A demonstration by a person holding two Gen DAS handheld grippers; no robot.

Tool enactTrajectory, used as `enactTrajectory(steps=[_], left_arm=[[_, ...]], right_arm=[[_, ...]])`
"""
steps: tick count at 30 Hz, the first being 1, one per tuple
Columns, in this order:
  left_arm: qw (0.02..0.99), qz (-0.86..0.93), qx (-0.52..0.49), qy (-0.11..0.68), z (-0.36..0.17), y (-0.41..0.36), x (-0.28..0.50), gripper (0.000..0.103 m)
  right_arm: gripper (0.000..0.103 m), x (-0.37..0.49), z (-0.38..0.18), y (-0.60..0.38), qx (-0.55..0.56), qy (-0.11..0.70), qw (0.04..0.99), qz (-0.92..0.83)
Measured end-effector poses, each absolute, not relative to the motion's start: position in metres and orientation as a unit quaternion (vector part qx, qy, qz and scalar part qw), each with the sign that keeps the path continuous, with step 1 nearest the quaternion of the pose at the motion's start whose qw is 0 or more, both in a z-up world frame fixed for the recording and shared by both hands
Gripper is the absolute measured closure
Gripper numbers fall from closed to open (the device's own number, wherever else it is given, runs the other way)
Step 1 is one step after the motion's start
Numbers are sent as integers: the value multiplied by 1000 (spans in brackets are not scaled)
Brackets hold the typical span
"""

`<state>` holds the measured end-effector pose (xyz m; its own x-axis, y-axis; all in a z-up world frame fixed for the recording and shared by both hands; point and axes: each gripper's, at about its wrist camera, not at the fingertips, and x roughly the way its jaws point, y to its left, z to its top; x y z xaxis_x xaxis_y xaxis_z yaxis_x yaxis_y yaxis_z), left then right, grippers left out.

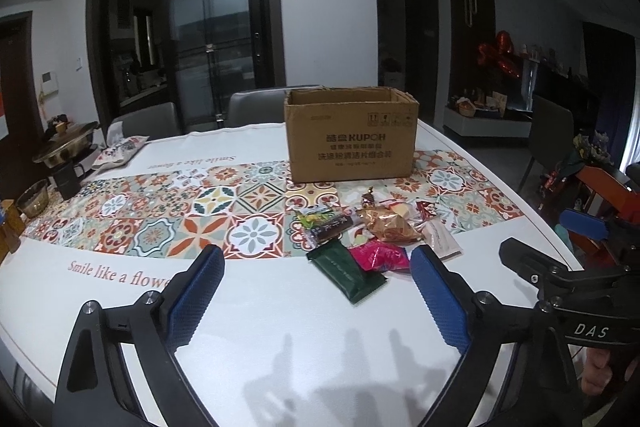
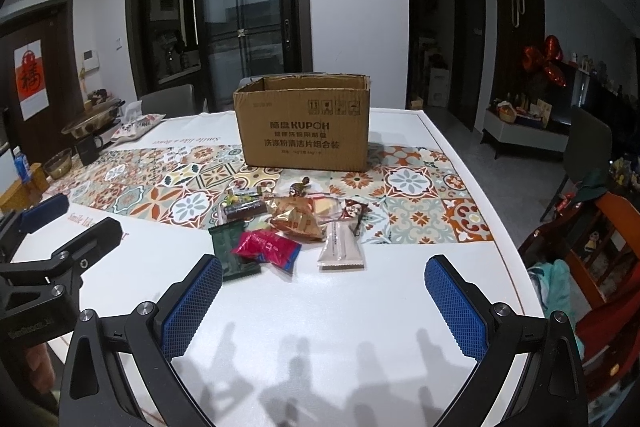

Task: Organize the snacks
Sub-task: 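Grasp the pink bag with the left tool while the right tool grasps the white wrapped bar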

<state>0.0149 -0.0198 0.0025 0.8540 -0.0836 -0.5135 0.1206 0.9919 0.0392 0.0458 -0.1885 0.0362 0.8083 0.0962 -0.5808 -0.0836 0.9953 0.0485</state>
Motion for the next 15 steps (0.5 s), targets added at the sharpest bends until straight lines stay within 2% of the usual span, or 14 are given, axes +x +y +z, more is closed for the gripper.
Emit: enactTrajectory(steps=[3, 8, 15], left_arm=[[959, -62, 34, 274, -3, -24, 27, 15], [953, -77, 39, 290, -12, -33, 46, 22], [939, -103, 37, 327, -33, -46, 74, 34]], right_arm=[[2, 56, 31, -191, 13, 310, 949, 49], [10, 76, 19, -196, 20, 326, 944, 54], [16, 102, 2, -197, 21, 344, 937, 61]])
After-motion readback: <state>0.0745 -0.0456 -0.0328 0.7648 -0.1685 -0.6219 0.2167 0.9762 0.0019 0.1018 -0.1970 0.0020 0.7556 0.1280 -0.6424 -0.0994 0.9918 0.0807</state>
